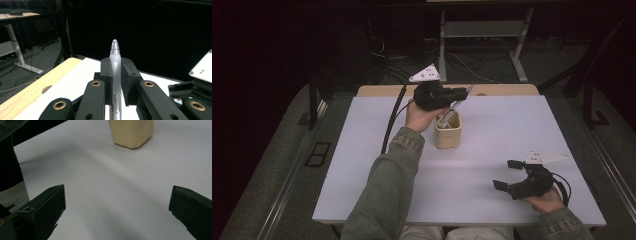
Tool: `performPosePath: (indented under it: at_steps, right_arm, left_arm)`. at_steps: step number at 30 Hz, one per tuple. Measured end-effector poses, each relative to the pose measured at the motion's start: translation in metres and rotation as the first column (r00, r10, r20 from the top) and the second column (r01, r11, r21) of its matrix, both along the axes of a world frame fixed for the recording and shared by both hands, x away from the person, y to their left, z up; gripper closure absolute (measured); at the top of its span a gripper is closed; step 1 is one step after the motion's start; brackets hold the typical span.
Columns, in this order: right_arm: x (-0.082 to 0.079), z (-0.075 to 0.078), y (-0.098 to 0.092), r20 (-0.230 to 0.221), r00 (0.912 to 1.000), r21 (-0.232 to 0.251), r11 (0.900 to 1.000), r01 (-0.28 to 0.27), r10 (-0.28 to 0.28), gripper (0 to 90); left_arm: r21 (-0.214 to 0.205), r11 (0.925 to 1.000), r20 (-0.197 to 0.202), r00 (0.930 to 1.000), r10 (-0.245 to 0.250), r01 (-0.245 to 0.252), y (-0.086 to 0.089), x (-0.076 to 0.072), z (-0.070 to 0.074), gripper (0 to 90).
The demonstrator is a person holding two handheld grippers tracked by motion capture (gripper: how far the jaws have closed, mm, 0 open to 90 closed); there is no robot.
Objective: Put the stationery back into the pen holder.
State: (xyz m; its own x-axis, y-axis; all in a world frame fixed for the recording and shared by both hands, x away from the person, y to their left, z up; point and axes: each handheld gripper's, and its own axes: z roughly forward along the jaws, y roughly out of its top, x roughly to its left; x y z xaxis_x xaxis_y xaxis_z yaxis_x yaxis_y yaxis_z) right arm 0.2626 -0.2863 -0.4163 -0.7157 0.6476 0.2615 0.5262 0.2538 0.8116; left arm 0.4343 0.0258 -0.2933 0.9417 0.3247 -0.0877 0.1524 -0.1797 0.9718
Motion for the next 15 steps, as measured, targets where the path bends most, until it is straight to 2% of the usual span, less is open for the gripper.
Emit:
performPosePath:
  at_steps: [9, 15]
  right_arm:
    - [0.0, 0.0, 0.001, -0.001, 1.0, 0.0, 1.0, -0.006, 0.006, 0.4]
    - [-0.001, 0.0, 0.001, -0.002, 0.9999, 0.003, 0.9999, -0.011, 0.011, 0.4]
  left_arm:
    - [-0.028, 0.998, 0.019, 0.9982, 0.057, -0.057, -0.004, 0.01, -0.013, 79.5]
    - [-0.047, 0.9934, 0.013, 0.9943, 0.106, -0.105, -0.005, 0.015, -0.023, 79.5]
